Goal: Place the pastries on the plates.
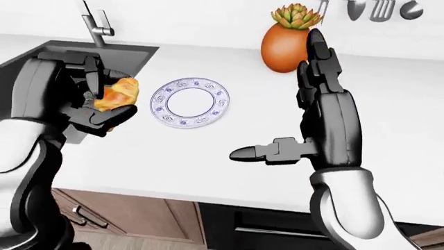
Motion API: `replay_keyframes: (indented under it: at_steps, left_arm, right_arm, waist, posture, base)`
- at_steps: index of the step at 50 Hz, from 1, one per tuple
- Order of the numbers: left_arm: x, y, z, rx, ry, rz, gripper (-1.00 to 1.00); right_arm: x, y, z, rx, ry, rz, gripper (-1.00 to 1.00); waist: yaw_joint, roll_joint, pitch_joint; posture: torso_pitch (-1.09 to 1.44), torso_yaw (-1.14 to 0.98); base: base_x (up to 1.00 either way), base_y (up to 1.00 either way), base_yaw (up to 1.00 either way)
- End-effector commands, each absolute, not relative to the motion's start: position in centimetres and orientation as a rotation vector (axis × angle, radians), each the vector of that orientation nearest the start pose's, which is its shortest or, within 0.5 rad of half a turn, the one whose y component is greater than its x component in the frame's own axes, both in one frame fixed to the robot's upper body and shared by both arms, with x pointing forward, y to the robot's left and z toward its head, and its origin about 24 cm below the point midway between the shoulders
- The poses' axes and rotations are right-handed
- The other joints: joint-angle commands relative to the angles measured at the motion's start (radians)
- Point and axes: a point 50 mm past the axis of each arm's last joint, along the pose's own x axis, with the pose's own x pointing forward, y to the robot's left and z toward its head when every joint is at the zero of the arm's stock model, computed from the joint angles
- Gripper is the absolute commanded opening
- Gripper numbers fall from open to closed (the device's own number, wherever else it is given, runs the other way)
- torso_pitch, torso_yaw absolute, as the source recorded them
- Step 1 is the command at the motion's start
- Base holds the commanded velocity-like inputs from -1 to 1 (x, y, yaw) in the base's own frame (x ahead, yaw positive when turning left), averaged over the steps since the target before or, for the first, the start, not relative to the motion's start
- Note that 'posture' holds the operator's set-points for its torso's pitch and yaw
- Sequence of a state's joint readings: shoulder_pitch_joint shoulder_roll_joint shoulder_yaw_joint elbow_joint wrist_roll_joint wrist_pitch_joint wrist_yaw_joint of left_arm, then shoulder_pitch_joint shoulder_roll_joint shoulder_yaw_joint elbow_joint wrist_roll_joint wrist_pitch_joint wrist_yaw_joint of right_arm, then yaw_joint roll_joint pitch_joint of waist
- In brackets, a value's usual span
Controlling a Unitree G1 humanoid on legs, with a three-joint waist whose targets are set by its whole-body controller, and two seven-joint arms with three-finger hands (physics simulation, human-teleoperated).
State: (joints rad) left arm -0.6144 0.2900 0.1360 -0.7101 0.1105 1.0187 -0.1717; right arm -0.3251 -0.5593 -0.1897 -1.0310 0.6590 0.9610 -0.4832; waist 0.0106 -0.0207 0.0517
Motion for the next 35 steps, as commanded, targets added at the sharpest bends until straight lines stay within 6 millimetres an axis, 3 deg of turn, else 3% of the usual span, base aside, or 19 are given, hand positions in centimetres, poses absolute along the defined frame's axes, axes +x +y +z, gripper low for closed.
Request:
replay_keyframes:
  at_steps: [1,7,16,21,31,35]
  left_arm:
    - [28.9,15.8,29.7,0.338,-0.420,0.003,-1.00]
    - [30.9,14.7,30.9,0.353,-0.433,-0.017,-1.00]
    - [32.7,14.0,31.1,0.357,-0.428,-0.039,-1.00]
    - [34.7,13.0,31.7,0.353,-0.428,-0.051,-1.00]
    - [39.8,11.1,29.2,0.372,-0.375,-0.077,-1.00]
    - [40.7,10.2,28.0,0.367,-0.350,-0.094,-1.00]
  right_arm:
    - [19.7,-17.4,25.9,-0.179,-0.441,-0.061,1.00]
    - [19.6,-17.4,25.9,-0.183,-0.441,-0.062,1.00]
    - [19.6,-17.4,26.3,-0.187,-0.447,-0.064,1.00]
    - [19.6,-17.3,26.4,-0.192,-0.450,-0.061,1.00]
    - [19.4,-17.5,26.6,-0.200,-0.452,-0.070,1.00]
    - [19.4,-17.5,26.6,-0.202,-0.452,-0.070,1.00]
  waist:
    - [-0.001,-0.001,-0.022]
    - [0.004,-0.012,-0.028]
    - [0.000,-0.019,-0.032]
    - [0.003,-0.024,-0.037]
    - [0.008,-0.033,-0.045]
    - [0.006,-0.035,-0.046]
  posture:
    - [0.00,0.00]
    - [0.00,0.00]
    - [0.00,0.00]
    - [0.00,0.00]
    - [0.00,0.00]
    - [0.00,0.00]
  base:
    - [0.00,0.00,0.00]
    - [0.00,0.00,0.00]
    - [0.00,0.00,0.00]
    - [0.00,0.00,0.00]
    - [0.00,0.00,0.00]
    - [0.00,0.00,0.00]
